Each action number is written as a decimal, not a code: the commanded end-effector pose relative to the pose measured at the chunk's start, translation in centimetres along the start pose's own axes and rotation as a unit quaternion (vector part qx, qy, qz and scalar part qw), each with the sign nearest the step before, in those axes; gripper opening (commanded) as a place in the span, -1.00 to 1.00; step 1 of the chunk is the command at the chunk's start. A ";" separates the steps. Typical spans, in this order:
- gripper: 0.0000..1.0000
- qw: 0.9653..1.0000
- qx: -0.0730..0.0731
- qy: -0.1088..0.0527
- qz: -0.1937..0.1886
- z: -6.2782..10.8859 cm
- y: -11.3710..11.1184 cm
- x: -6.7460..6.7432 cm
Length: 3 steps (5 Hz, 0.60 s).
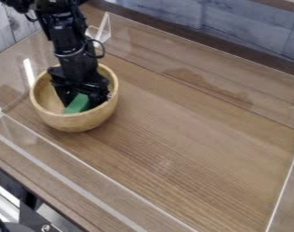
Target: Move green object from inside the wooden bowl to the table next to it
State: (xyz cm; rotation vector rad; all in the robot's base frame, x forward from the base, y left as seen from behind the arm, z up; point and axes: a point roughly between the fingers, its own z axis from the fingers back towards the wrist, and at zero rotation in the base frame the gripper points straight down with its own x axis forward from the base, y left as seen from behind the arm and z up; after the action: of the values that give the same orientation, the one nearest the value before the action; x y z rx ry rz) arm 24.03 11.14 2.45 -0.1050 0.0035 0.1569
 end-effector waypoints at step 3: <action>1.00 0.999 -0.001 -0.010 0.037 1.5 1.3 1.8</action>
State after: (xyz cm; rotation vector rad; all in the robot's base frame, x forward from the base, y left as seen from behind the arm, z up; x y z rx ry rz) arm 24.75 12.19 2.65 -0.1254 0.0309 0.2335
